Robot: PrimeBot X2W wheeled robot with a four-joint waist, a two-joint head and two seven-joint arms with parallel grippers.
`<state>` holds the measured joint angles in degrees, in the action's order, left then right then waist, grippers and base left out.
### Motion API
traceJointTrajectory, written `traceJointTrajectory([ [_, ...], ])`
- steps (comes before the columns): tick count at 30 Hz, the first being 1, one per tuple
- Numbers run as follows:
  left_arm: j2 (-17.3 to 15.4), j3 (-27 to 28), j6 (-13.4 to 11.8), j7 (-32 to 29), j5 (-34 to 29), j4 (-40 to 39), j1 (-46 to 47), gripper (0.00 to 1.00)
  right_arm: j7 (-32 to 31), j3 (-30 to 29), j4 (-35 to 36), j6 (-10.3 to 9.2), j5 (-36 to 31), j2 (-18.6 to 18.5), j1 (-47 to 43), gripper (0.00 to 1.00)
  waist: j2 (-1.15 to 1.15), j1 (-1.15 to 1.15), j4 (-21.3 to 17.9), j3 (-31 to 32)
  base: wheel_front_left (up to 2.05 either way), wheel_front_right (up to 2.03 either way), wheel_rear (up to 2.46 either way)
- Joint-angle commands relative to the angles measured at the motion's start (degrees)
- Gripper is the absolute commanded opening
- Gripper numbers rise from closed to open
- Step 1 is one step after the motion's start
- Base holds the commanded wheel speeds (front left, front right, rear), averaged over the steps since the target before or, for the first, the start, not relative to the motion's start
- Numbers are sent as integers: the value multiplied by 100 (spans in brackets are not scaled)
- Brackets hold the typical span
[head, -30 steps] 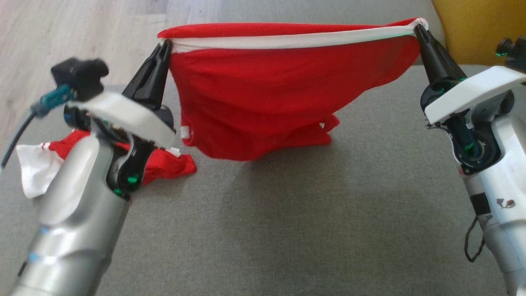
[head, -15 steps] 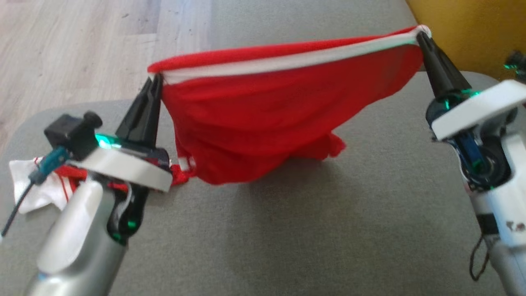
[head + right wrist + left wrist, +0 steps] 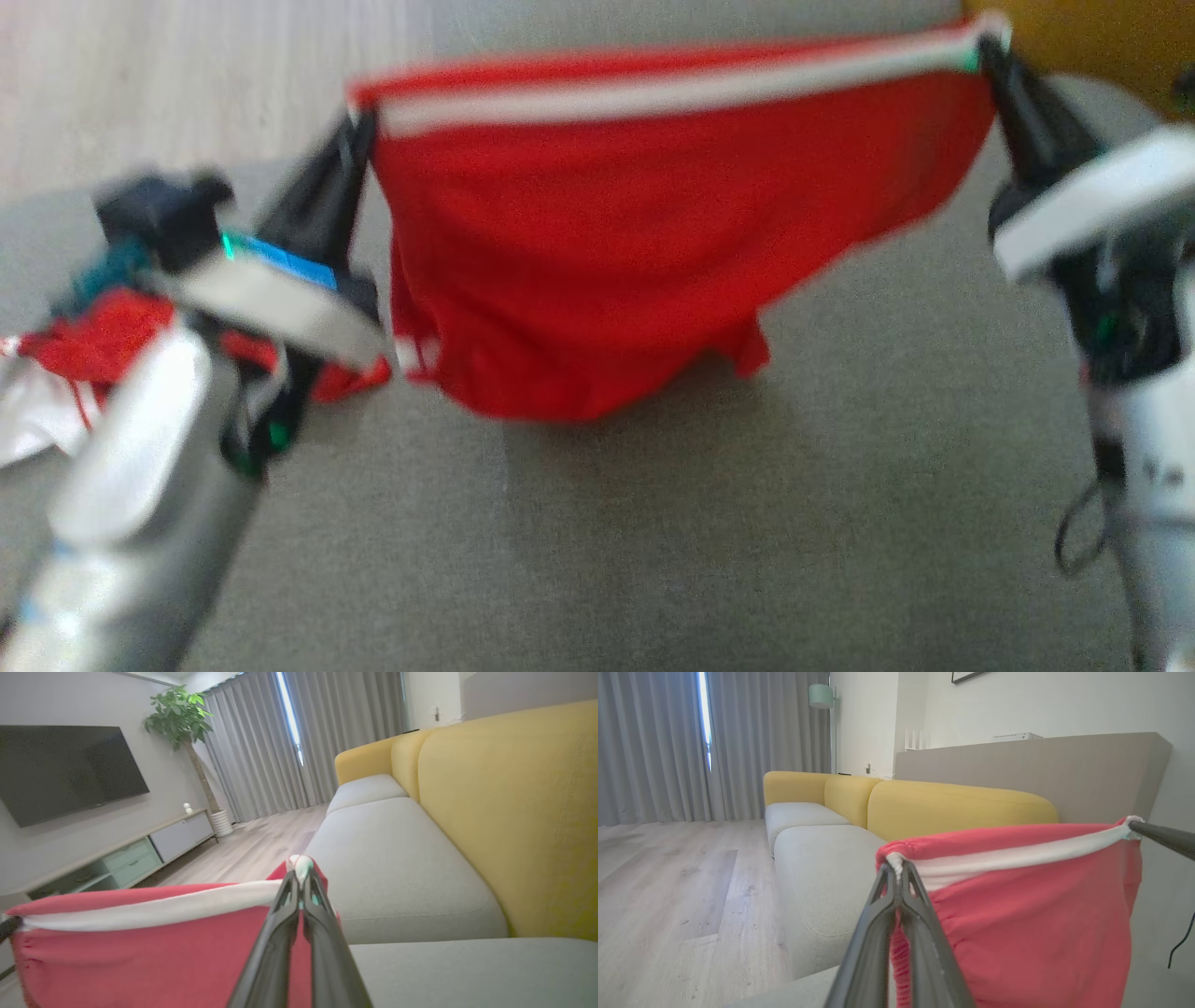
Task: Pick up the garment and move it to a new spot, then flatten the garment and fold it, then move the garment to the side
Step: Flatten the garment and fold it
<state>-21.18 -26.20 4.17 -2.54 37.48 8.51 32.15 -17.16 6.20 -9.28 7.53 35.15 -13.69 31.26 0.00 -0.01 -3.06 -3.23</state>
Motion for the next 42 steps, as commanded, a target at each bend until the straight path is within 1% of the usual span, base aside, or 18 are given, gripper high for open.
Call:
traceJointTrajectory([
  [1,-223,241,45,-33,-76,12,724,0,27,30,64,-4,-141,3,681,0,0,1,-75,-473,0,0,0],
  [4,-175,160,168,-29,-205,660,1631,0,166,157,-512,-4,-460,31,1555,0,0,1,-123,-902,0,0,0],
  [6,-114,99,223,77,-329,1121,2288,0,378,253,-952,-4,-647,43,2202,0,0,1,-159,-1146,0,0,0],
  [11,134,29,291,662,-530,2130,3705,0,1270,329,-2065,-4,-1100,88,3595,0,0,1,-210,-1528,0,0,0],
  [12,134,29,291,662,-530,2130,3705,0,1270,329,-2065,-4,-1100,88,3595,0,0,1,-210,-1528,0,0,0],
  [15,350,4,309,1109,-513,2619,4156,0,1828,237,-2675,-4,-1208,153,4038,0,0,1,-205,-1614,0,0,0],
  [18,515,-118,321,1449,-507,3008,4306,0,2211,246,-3175,-4,-1207,205,4128,0,0,1,-196,-1662,0,0,0],
  [20,575,-232,326,1574,-489,3212,4252,0,2338,358,-3479,-4,-1159,212,4024,0,0,1,-187,-1670,0,0,0],
  [24,609,-637,329,1685,-295,3395,3871,0,2395,598,-3893,-4,-732,195,3652,0,0,1,-126,-1654,0,0,0],
  [26,574,-856,330,1711,-125,3390,3593,0,2387,767,-4019,-4,-553,99,3435,0,0,1,-92,-1610,0,0,0],
  [27,511,-1146,330,1727,33,3315,3268,0,2301,958,-4147,-4,-393,-16,3191,0,0,1,-45,-1520,0,0,0],
  [30,337,-1515,331,1741,326,3151,2765,0,2050,1295,-4242,-4,-125,-171,2821,0,0,1,11,-1349,0,0,0],
  [33,151,-1764,331,1748,625,2945,2289,0,1715,1683,-4160,-4,187,-337,2456,0,0,1,37,-1150,0,0,0],
  [37,-79,-2049,331,1751,883,2657,1711,0,1224,2237,-3859,-4,596,-688,1955,0,0,1,57,-823,0,0,0],
  [42,-269,-2182,331,1753,1087,2365,1121,0,753,2707,-3399,-4,1093,-1150,1496,0,0,1,45,-456,0,0,0],
])
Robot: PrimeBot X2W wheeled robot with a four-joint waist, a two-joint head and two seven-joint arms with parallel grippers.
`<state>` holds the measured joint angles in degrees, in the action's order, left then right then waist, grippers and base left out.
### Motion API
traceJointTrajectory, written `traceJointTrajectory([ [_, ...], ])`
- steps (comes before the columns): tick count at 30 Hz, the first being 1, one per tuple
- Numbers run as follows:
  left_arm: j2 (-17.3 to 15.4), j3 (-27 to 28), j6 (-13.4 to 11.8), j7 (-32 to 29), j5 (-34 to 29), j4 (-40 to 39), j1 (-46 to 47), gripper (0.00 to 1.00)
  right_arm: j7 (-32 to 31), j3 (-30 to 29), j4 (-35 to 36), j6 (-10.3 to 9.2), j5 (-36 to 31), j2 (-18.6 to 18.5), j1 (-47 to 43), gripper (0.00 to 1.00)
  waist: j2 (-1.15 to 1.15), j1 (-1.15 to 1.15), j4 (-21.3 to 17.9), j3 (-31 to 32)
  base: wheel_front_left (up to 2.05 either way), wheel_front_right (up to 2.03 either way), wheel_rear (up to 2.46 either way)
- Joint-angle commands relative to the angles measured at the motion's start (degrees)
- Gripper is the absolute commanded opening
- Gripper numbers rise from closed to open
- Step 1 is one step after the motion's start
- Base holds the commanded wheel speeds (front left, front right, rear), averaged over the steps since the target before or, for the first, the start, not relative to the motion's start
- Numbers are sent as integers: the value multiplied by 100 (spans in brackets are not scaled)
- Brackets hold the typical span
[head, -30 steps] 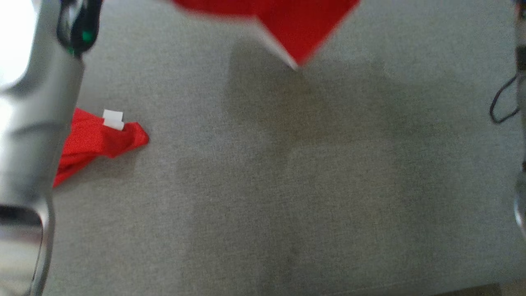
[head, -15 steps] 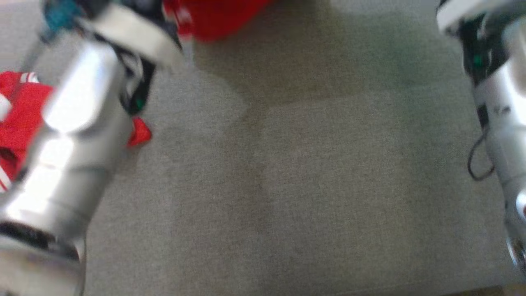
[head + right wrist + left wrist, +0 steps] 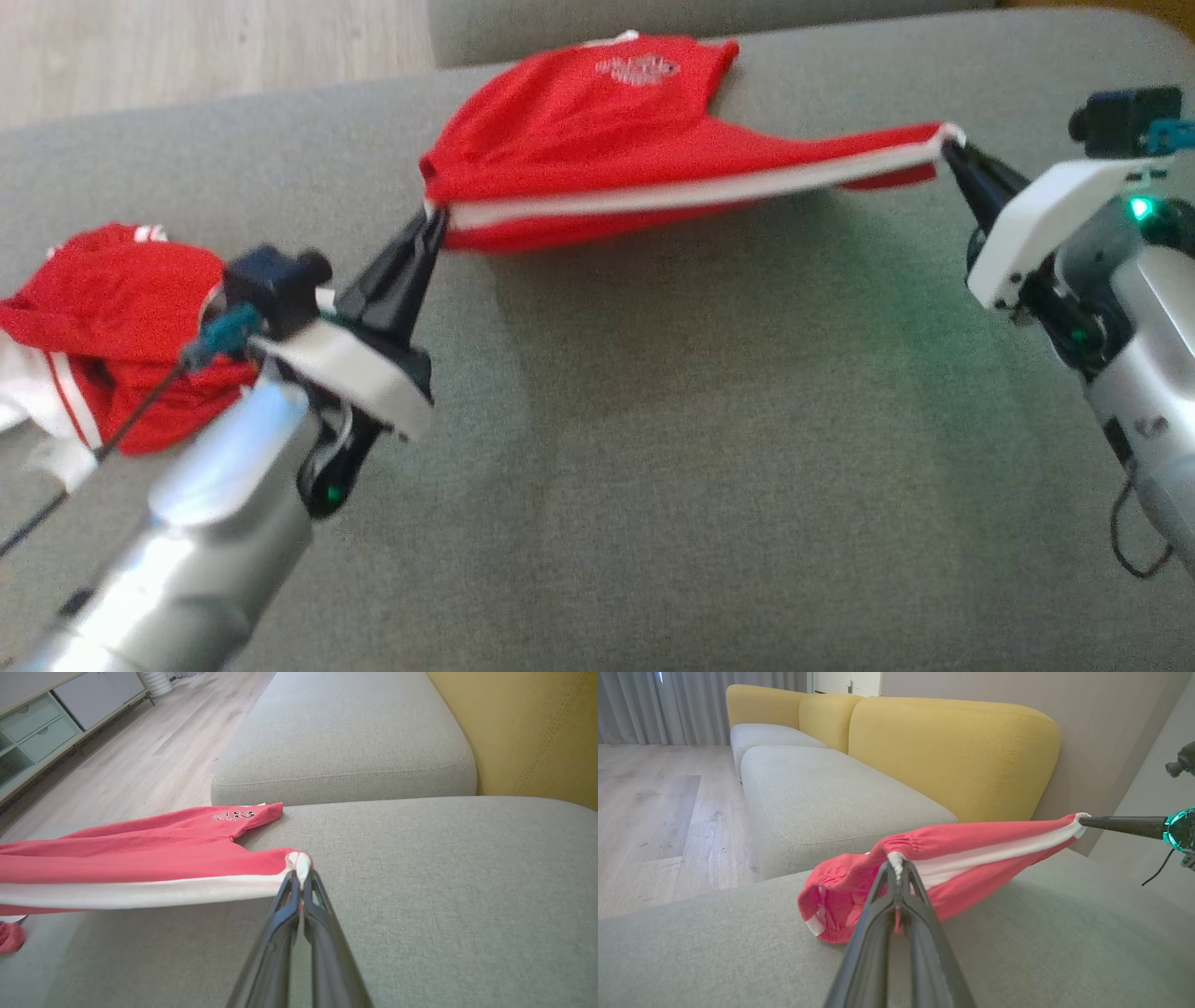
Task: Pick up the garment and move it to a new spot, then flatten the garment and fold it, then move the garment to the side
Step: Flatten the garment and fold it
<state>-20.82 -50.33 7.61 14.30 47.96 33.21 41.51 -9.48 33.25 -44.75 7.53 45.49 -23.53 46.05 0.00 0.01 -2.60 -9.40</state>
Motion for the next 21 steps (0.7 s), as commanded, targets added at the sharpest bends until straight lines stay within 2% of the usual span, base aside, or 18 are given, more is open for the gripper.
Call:
traceJointTrajectory([
  [1,-326,209,-13,69,63,-152,79,0,-118,72,232,-4,158,-244,-69,0,0,-1,-4,233,0,0,0],
  [10,-451,12,-27,62,184,-560,-764,0,-905,458,943,-4,896,-878,-910,0,0,-1,-16,826,0,0,0],
  [21,-648,-246,-363,-141,258,-1553,-1594,0,-1600,358,1782,-4,1446,-1563,-1999,0,0,-1,50,1151,0,0,0],
])
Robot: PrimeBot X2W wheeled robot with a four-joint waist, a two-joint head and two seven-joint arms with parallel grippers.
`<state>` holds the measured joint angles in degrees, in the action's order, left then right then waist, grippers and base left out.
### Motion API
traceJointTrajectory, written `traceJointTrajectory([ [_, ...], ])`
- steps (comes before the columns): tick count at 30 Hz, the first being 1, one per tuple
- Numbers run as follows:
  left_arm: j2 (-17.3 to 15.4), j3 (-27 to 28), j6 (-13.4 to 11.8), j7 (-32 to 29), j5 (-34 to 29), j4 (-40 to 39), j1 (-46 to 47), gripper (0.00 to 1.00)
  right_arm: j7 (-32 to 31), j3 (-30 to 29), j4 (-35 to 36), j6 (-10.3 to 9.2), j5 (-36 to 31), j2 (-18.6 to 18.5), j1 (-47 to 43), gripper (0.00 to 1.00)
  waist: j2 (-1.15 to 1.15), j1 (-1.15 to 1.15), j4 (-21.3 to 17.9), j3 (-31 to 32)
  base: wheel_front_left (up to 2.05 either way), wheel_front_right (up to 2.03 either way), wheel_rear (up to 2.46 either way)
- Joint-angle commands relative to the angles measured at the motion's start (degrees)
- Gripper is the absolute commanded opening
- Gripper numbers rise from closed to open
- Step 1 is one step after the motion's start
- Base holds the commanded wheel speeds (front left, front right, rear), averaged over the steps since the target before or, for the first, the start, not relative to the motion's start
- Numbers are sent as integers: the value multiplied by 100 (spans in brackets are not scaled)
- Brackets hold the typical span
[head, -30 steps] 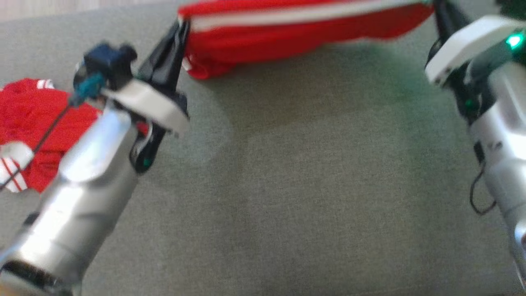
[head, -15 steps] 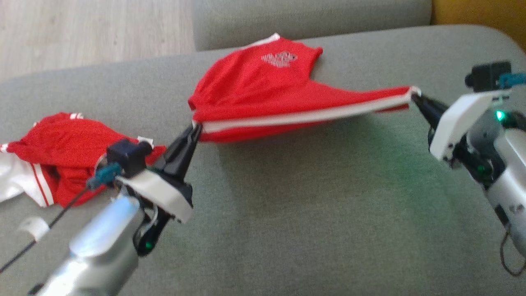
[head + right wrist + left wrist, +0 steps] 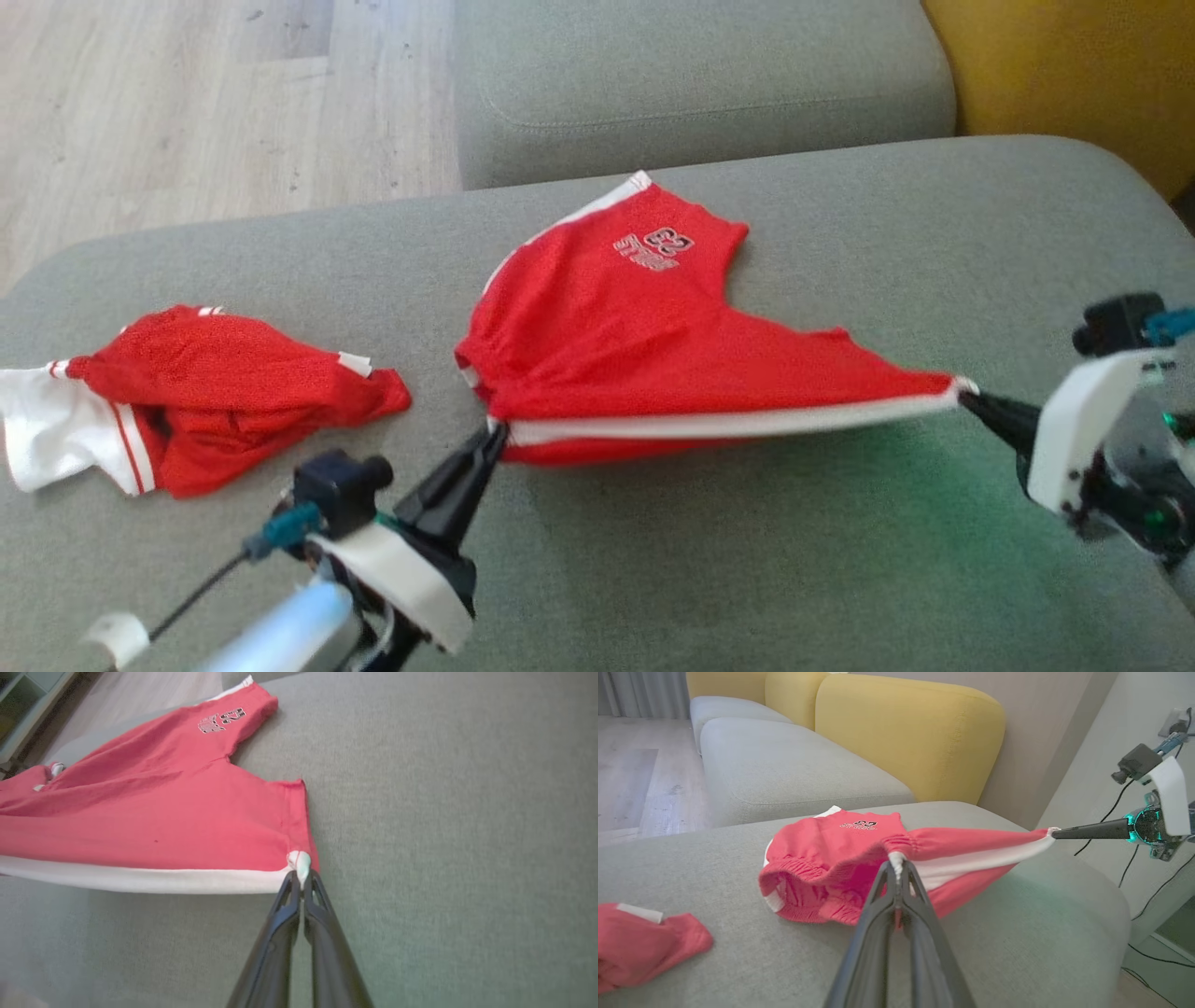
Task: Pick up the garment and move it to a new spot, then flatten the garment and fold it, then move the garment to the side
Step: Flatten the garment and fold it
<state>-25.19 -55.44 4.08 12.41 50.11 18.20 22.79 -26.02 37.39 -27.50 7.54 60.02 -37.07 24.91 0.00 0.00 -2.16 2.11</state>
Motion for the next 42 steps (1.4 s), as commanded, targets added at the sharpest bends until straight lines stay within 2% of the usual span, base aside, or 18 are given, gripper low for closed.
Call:
traceJointTrajectory([
  [1,-233,240,-40,21,51,-171,211,0,-12,-107,146,-5,44,-274,3,0,0,0,11,15,0,0,0],
  [6,-366,140,-154,-95,37,-804,9,0,-265,-457,609,-5,210,-599,-540,0,0,0,89,0,0,0,0],
  [9,-417,150,-241,-147,58,-1046,-32,0,-276,-748,843,-5,175,-669,-711,0,0,0,134,-45,0,0,0],
  [15,-394,224,-365,-193,68,-1118,92,0,-209,-1304,1158,-5,-191,-424,-622,0,0,0,223,-217,0,0,0],
  [22,-306,393,-448,-231,44,-948,509,0,-263,-1734,1288,-5,-903,7,4,0,0,0,416,-679,0,0,0],
  [32,120,449,-365,-486,20,-347,1373,0,-330,-1799,686,-5,-1816,626,1422,0,0,0,935,-1507,0,0,0],
  [42,573,398,-277,-538,-69,351,1980,0,-111,-1453,-183,-5,-2386,895,2514,0,0,0,1377,-2049,0,0,0],
])
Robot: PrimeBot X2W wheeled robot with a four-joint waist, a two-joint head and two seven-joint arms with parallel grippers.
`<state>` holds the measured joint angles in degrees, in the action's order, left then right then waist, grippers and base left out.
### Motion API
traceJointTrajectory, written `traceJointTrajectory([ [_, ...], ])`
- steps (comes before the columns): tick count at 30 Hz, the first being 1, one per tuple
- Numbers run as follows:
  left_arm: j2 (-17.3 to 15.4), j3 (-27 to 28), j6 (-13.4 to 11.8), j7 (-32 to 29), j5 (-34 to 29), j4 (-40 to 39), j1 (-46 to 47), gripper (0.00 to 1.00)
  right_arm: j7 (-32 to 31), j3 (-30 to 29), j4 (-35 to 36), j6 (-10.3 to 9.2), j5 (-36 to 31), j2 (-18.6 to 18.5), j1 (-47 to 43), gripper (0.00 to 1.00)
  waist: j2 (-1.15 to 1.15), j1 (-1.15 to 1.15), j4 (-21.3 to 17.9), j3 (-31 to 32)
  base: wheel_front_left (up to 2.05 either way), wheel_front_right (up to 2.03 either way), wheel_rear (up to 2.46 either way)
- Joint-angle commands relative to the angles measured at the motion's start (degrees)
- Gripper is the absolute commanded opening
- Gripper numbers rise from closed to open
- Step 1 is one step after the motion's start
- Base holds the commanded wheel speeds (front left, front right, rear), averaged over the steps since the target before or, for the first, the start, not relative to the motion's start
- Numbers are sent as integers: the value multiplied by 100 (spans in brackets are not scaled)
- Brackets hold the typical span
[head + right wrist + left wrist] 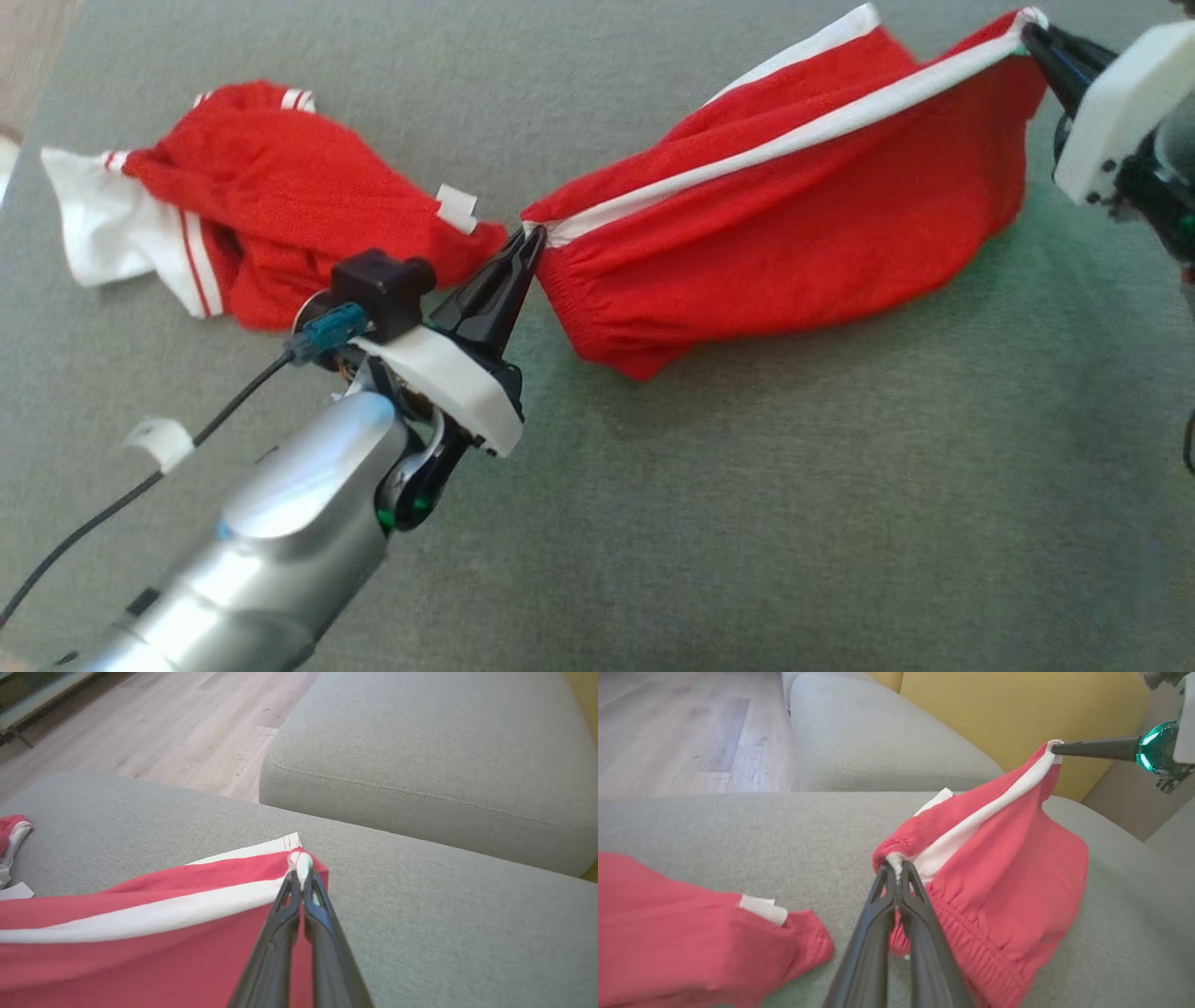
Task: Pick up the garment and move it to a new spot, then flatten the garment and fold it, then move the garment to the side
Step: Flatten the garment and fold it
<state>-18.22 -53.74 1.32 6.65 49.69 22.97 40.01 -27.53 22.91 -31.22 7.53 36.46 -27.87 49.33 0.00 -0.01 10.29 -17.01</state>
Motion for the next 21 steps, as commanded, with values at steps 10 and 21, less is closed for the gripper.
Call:
traceJointTrajectory([
  [10,250,117,280,73,7,285,612,0,558,578,-686,-4,-239,49,819,0,0,1,462,-498,0,0,0],
  [21,542,129,380,263,7,682,987,0,1144,1041,-1504,-4,-135,-64,1506,0,0,1,679,-843,0,0,0],
])
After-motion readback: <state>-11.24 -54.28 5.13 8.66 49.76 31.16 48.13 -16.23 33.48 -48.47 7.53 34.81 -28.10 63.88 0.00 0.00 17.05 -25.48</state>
